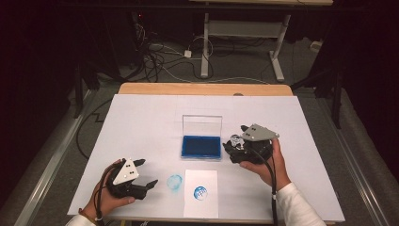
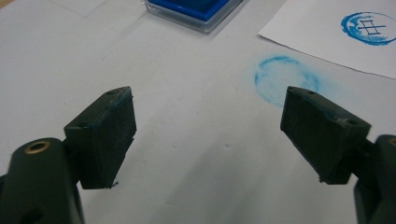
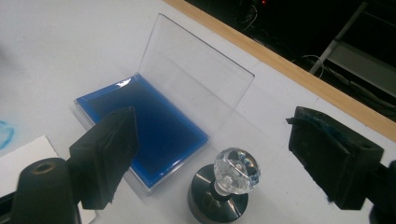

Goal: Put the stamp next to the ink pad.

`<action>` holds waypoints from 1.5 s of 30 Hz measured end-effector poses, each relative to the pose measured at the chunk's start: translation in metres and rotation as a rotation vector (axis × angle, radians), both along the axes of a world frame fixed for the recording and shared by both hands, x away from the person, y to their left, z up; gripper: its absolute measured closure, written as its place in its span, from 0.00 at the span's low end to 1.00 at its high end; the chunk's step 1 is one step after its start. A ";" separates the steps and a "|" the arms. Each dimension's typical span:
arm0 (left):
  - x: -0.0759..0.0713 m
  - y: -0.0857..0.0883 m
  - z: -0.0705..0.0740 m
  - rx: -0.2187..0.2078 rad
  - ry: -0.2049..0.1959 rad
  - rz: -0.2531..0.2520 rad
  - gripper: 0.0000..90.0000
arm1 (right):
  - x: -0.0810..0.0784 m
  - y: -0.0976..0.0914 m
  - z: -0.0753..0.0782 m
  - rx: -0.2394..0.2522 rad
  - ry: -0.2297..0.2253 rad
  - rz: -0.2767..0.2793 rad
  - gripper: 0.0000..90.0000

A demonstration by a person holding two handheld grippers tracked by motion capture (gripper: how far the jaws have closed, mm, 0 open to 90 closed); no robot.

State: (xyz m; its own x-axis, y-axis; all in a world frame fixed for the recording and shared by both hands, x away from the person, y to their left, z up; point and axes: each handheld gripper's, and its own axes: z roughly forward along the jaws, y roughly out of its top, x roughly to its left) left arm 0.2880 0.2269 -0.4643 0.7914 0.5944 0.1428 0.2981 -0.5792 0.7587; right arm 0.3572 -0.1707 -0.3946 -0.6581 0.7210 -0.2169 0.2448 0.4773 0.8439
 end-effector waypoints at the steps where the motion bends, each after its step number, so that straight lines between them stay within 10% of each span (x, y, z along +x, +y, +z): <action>1: 0.000 0.000 0.000 -0.001 0.000 0.000 0.20 | -0.001 0.000 0.000 0.000 -0.003 0.001 0.18; 45: 0.000 -0.001 0.000 0.002 -0.002 -0.001 0.20 | -0.046 -0.037 0.012 -0.039 -0.093 -0.002 0.19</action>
State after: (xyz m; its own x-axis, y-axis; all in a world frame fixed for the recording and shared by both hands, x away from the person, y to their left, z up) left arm 0.2877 0.2259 -0.4640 0.7913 0.5937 0.1460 0.2960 -0.5809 0.7582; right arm 0.3111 -0.2073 -0.3830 -0.6326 0.7119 -0.3050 0.1667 0.5098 0.8440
